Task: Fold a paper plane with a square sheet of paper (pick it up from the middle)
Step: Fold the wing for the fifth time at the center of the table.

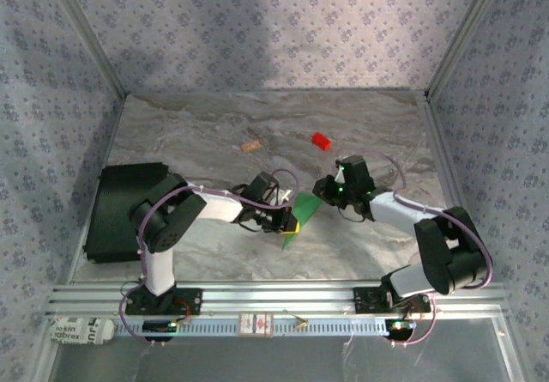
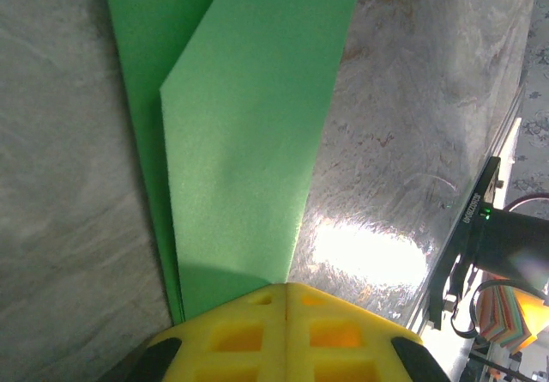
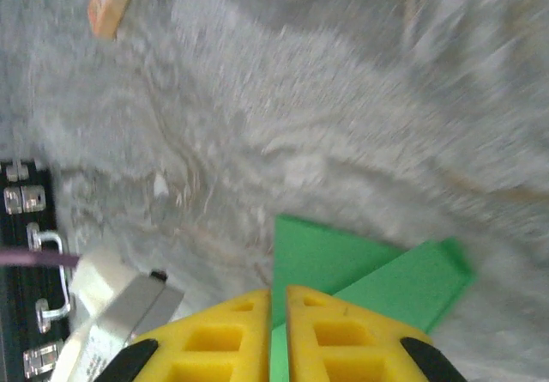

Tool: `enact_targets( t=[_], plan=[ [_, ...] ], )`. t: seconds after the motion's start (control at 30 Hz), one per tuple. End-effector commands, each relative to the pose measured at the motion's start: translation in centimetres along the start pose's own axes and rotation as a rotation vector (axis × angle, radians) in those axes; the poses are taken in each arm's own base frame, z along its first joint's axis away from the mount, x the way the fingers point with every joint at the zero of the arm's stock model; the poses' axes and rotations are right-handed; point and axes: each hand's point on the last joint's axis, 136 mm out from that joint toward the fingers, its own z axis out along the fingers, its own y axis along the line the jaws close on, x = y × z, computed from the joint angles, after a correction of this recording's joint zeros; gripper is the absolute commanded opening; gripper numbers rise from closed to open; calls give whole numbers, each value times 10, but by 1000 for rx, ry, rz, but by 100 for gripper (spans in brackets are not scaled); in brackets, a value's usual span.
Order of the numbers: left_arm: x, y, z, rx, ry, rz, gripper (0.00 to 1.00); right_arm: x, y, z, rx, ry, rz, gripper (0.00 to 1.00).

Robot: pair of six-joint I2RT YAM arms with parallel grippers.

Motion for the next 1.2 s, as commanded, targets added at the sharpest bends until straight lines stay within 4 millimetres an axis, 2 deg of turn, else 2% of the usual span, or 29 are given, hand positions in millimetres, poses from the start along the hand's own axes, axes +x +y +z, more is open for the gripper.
enact_targets(
  t=[0.0,0.13,0.3,0.43,0.67,0.97,1.07,1.17],
  plan=[
    [32,38,6,-109,85,-99,0,27,-6,13,-4,86,-17,13],
    [29,34,6,-97,71,-99,0,42,-19,22,15,129,2,12],
    [28,31,3,-92,62,-94,0,51,-54,25,133,142,32,11],
    [27,23,-1,-72,55,-79,1,52,-62,25,167,149,23,11],
    [23,12,-6,-51,36,-62,2,49,-63,25,173,148,20,10],
    [39,16,-14,-70,74,-75,7,47,-64,23,173,143,26,10],
    [43,18,-13,-66,92,-80,6,45,-61,22,160,137,24,10],
    [44,23,-11,-81,107,-88,3,41,-46,21,101,129,5,11]
  ],
)
